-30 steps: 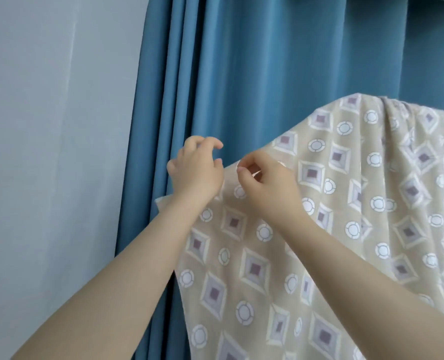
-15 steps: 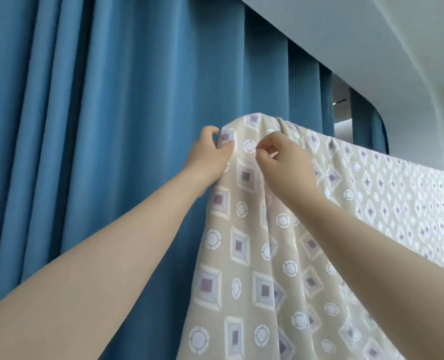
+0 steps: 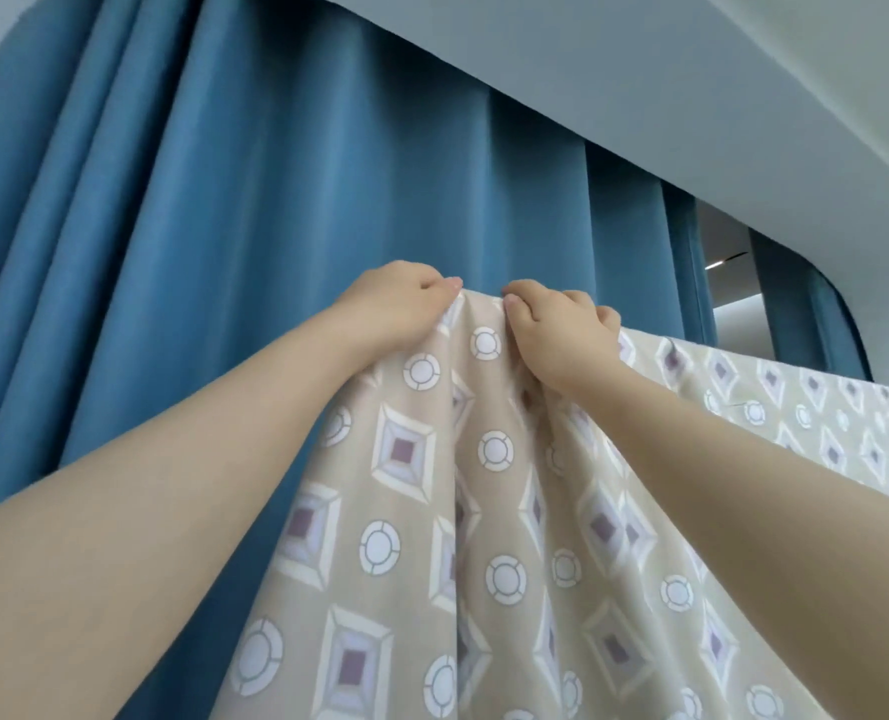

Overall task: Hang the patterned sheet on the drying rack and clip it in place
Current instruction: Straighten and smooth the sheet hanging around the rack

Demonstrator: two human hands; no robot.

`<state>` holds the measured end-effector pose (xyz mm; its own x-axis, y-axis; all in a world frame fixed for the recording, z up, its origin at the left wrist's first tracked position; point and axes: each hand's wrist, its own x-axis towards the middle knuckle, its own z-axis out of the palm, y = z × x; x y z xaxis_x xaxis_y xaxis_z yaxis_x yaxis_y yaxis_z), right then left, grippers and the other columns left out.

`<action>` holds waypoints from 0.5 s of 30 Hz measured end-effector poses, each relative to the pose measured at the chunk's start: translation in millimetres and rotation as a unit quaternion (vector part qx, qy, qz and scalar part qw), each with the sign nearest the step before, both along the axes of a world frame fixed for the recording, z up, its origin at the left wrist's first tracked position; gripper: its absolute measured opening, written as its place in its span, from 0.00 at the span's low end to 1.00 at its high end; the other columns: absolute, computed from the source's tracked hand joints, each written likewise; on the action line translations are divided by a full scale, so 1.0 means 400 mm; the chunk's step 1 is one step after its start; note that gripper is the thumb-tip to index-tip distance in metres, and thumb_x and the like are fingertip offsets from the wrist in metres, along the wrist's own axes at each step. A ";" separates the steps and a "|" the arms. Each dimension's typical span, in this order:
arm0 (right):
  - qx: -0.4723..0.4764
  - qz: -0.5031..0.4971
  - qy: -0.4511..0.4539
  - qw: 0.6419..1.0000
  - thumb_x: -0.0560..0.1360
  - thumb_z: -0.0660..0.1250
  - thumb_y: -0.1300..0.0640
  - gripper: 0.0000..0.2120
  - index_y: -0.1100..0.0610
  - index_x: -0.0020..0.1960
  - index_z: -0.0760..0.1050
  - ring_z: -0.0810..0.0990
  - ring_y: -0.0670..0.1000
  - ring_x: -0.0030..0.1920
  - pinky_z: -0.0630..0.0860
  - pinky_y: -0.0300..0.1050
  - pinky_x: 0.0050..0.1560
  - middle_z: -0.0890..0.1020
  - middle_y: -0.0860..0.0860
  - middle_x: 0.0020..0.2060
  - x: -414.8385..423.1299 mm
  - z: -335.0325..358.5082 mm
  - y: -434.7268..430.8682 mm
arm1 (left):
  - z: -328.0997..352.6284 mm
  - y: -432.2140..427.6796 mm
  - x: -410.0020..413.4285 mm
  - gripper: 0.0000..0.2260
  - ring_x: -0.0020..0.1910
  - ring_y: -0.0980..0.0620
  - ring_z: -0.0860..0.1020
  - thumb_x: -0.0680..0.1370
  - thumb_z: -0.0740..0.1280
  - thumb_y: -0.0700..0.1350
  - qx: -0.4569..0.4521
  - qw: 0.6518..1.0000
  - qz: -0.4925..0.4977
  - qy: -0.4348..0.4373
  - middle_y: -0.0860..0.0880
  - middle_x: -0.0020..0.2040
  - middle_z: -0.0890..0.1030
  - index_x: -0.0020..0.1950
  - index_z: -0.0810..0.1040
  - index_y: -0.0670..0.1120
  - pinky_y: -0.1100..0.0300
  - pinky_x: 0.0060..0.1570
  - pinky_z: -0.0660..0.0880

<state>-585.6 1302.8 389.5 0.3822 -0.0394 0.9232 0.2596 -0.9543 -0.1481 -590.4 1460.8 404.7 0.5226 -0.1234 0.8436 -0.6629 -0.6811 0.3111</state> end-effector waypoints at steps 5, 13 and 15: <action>0.027 0.086 0.010 0.996 0.80 0.49 0.52 0.17 0.58 0.44 0.73 0.73 0.55 0.48 0.55 0.46 0.50 0.78 0.52 0.39 0.043 0.038 -0.043 | 0.030 -0.050 0.007 0.14 0.47 0.51 0.75 0.79 0.58 0.56 0.047 0.997 0.054 -0.001 0.52 0.44 0.79 0.45 0.79 0.50 0.59 0.45 0.71; 0.030 0.075 -0.058 0.995 0.79 0.52 0.56 0.13 0.55 0.50 0.75 0.71 0.53 0.45 0.59 0.46 0.50 0.76 0.48 0.42 0.068 0.040 -0.139 | 0.070 -0.171 0.004 0.06 0.46 0.51 0.75 0.77 0.64 0.49 0.084 0.993 0.078 0.009 0.53 0.42 0.78 0.45 0.79 0.49 0.60 0.45 0.73; 0.040 0.061 -0.074 0.995 0.80 0.51 0.57 0.13 0.57 0.50 0.74 0.72 0.55 0.46 0.58 0.46 0.49 0.76 0.49 0.42 0.076 0.035 -0.169 | 0.077 -0.206 0.009 0.06 0.44 0.52 0.75 0.77 0.64 0.47 0.078 0.992 0.094 -0.018 0.54 0.40 0.77 0.41 0.79 0.49 0.61 0.40 0.71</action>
